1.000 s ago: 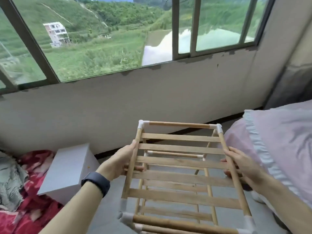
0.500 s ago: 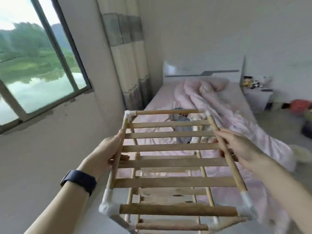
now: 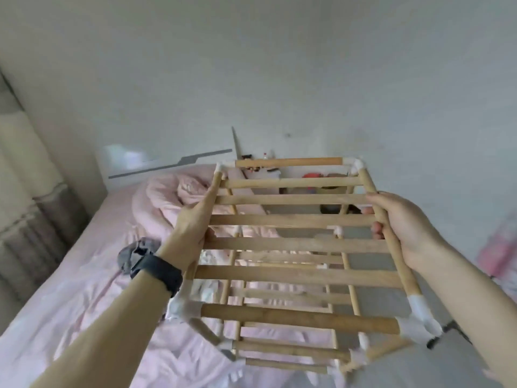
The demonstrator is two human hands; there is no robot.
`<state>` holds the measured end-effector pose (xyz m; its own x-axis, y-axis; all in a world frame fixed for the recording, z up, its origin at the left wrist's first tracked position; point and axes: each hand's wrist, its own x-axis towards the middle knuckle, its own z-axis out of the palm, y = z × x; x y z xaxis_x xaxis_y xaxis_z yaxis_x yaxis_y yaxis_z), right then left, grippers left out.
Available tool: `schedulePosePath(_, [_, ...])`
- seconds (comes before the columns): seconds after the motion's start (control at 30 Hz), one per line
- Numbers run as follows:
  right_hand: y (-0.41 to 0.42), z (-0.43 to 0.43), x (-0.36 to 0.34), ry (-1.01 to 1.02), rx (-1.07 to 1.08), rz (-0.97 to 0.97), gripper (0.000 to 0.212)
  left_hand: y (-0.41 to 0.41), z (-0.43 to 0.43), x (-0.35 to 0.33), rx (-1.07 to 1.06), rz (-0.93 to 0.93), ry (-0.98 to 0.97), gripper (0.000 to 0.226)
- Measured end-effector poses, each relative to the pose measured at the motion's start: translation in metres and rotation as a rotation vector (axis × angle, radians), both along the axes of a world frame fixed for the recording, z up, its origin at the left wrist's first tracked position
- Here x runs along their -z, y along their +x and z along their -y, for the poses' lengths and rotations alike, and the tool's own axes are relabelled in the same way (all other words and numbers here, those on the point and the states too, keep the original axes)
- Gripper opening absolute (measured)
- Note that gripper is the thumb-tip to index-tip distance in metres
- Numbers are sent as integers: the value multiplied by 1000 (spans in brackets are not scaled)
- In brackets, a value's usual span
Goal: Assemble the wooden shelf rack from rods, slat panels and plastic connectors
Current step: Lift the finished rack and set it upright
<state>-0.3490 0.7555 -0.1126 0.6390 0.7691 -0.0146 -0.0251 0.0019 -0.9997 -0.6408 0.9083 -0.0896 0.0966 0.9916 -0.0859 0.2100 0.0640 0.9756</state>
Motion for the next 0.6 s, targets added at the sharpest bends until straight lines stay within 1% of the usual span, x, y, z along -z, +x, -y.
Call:
schedulePosePath(0.07, [34,-1,-1,4,108,30,28,51,-20,-1,77,33,33,60])
schedulePosePath(0.1, [51,-2,-2,5,158,41,33,78,-29,-3,127,45,58,56])
schedulePosePath(0.13, [67,-3,-2,12,200,48,38,103,-39,-4,169,41,82,58])
schedulePosePath(0.17, [83,-6,-3,19,235,54,43,127,-50,-3,193,22,100,65])
schedulePosePath(0.23, [118,-17,-2,21,295,68,49,173,-79,1,218,-13,74,79])
schedulePosePath(0.27, [136,-25,-1,23,320,71,51,197,-96,4,243,-20,56,80])
schedulePosePath(0.3, [154,-34,1,26,343,70,52,221,-113,8,270,-28,55,75])
schedulePosePath(0.37, [193,-54,8,33,377,61,51,271,-150,14,304,-39,68,64])
schedulePosePath(0.4, [213,-64,13,37,397,46,48,296,-167,16,315,-31,59,64])
schedulePosePath(0.5, [272,-94,24,78,485,-63,34,370,-214,20,404,38,0,77])
schedulePosePath(0.6, [333,-120,34,90,569,-172,35,449,-258,30,532,98,-14,84])
